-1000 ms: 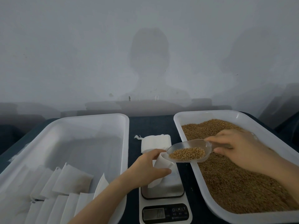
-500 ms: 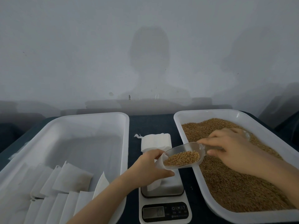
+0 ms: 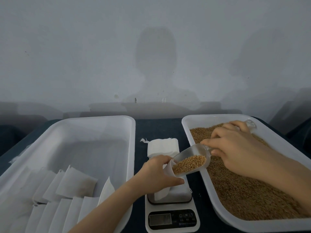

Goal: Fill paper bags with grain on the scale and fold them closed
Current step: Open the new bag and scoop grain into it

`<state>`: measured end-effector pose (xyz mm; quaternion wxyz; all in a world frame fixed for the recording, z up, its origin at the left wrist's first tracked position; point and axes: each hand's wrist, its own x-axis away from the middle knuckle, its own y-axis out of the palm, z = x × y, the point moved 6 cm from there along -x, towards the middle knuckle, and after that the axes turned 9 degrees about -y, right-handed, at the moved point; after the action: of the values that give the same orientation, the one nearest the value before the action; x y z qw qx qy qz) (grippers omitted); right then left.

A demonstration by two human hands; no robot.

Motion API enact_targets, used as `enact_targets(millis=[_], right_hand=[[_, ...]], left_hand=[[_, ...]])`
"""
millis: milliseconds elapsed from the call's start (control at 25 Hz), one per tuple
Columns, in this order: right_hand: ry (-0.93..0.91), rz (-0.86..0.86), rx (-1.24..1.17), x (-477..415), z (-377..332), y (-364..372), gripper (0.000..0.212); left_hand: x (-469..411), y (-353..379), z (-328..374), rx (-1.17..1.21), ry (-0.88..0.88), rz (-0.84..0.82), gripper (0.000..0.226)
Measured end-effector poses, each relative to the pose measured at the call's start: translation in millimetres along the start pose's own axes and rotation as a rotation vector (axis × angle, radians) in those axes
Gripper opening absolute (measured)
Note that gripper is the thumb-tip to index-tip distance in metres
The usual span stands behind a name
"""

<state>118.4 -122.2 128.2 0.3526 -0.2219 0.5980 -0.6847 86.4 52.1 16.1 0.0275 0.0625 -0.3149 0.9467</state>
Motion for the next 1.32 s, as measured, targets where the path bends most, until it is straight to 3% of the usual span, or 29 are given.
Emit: enact_targets(millis=[480,600,760,920,1000,1160,1320], right_hand=[[-0.108,0.035,0.331,-5,-38,-27,0.046],[-0.162,0.191,0.447,-6,-55,-41,0.049],[-0.171,0.231,0.58,-4,-69,-48,0.072],[-0.124,0.17,0.483,0,-63,-45,0.056],[-0.088,0.283,0.408,6,-51,-52,0.038],[0.101,0.43,0.358,20,9,-54,0.036],[0.243,0.211,0.315,36,75,-17,0.033]], left_hand=[[-1,-2,-1,-0.014,-0.006,0.045,0.042],[-2,-3,-3,-0.019,-0.016,0.057,0.049],[-1,-5,-6,-0.013,-0.044,0.04,0.053],[-3,-4,-10,-0.033,-0.082,0.026,0.046],[-3,-3,-12,-0.025,-0.099,0.022,0.04],[-4,-3,-13,-0.029,-0.097,0.028,0.035],[-5,-2,-13,-0.017,-0.107,0.023,0.035]])
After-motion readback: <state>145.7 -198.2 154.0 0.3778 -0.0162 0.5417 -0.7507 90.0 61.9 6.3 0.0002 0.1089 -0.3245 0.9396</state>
